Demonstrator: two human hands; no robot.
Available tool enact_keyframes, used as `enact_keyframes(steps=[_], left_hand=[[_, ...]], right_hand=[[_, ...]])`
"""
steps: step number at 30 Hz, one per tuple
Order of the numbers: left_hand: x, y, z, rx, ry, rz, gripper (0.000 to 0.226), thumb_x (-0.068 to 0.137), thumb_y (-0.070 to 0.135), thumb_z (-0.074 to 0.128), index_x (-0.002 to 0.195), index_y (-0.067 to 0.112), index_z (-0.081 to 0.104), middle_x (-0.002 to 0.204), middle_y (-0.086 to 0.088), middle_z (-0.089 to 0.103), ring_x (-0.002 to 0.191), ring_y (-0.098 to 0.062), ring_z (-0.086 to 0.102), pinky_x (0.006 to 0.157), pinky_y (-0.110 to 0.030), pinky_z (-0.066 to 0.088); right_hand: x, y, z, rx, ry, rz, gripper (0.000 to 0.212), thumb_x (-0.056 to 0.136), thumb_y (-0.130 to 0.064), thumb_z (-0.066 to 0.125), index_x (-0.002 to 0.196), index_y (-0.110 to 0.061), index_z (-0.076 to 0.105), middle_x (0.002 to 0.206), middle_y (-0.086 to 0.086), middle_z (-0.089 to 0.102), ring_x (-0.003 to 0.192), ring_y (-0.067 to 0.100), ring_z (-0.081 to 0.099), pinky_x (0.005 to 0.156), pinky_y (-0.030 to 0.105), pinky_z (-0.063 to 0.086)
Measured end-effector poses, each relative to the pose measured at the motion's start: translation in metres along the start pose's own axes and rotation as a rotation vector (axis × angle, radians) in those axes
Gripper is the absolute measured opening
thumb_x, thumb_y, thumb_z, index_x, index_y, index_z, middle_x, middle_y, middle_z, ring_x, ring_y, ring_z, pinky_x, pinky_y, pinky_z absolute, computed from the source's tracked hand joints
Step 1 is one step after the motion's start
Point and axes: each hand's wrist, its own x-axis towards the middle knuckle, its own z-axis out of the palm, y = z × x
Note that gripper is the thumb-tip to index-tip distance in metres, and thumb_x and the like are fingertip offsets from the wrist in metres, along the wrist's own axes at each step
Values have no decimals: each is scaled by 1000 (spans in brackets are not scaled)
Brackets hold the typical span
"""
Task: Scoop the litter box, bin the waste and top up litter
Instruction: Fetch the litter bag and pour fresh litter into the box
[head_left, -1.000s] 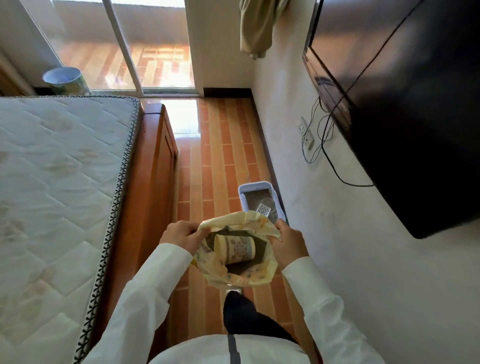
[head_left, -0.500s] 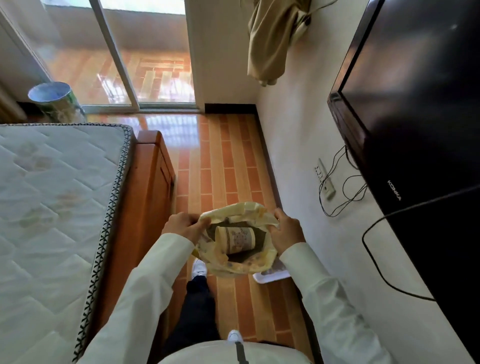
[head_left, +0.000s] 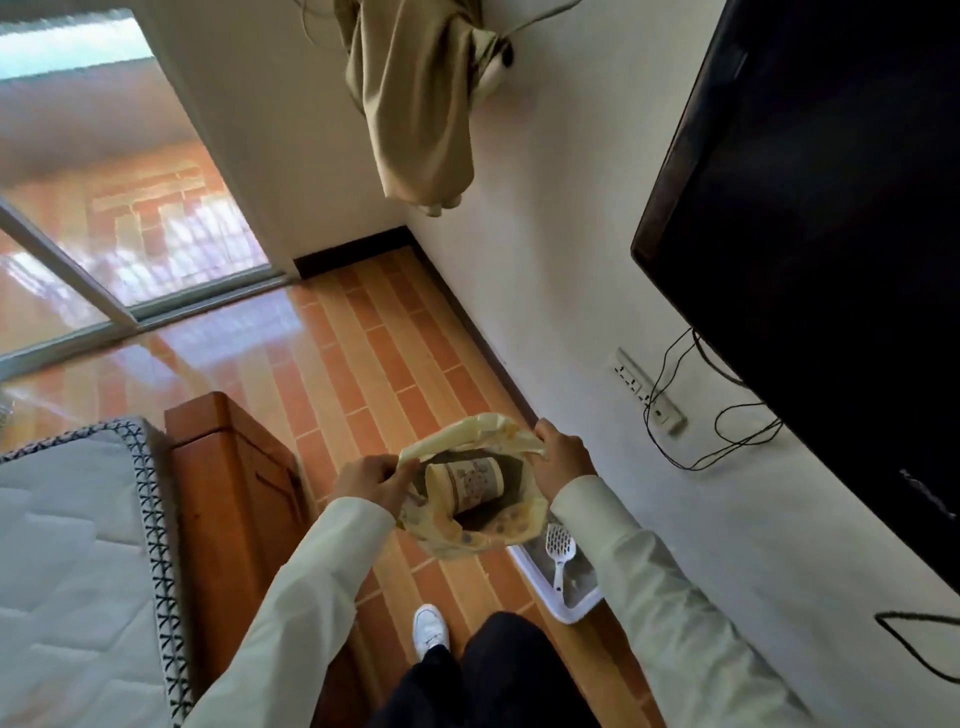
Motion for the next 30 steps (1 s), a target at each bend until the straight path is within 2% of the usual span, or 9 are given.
enact_keyframes(steps=[2,6,11,15,18,21,27,30], left_hand=[[36,4,-5,34,-45,25,34,93,38,51,80,15,72,72,-9,68,68,-27,61,52,-26,36],[100,19,-4,69,-88,44,31,93,36,51,64,25,58,66,-5,61,63,-23,56,48,-24,30],[179,27,27,68,-110,38,33,92,37,51,63,24,59,65,-6,65,65,-26,61,52,-26,35],[245,17,73,100,-121,50,43,93,37,50,52,26,45,49,3,45,54,-23,47,47,-26,25],[299,0,120,121,-117,68,38,93,36,50,58,21,53,50,1,46,56,-25,47,47,-27,25],[354,-27,174,123,-107,91,36,92,38,51,71,12,65,54,-4,51,56,-26,48,46,-27,26],[457,-105,296,112,-112,133,45,91,36,55,52,16,45,47,-2,39,49,-23,36,45,-27,21],[500,-142,355,101,-109,144,42,90,35,57,55,13,51,47,-3,41,49,-25,38,45,-26,23]], right_hand=[[27,-8,-2,-16,-5,15,21,95,-11,45,115,-9,52,107,17,62,79,25,51,69,30,42],[88,-11,-5,-56,-30,69,27,96,-10,43,122,-9,49,114,21,59,99,38,60,75,37,46],[171,7,4,-113,-48,100,28,96,-14,44,124,-10,45,111,21,60,84,32,57,67,31,38],[233,37,29,-129,-39,129,27,97,-13,44,124,-11,44,108,19,60,94,37,62,67,31,38],[283,69,63,-112,-28,152,23,98,-15,44,120,-11,44,102,16,58,82,33,57,67,31,39],[333,107,108,-111,-9,161,17,97,-15,43,114,-15,44,101,16,60,87,35,61,67,33,43],[429,193,218,-137,9,148,19,98,-14,43,116,-16,43,98,12,57,87,31,59,70,37,48],[469,234,271,-153,19,142,17,97,-12,44,113,-17,44,99,14,59,88,33,61,73,41,53]])
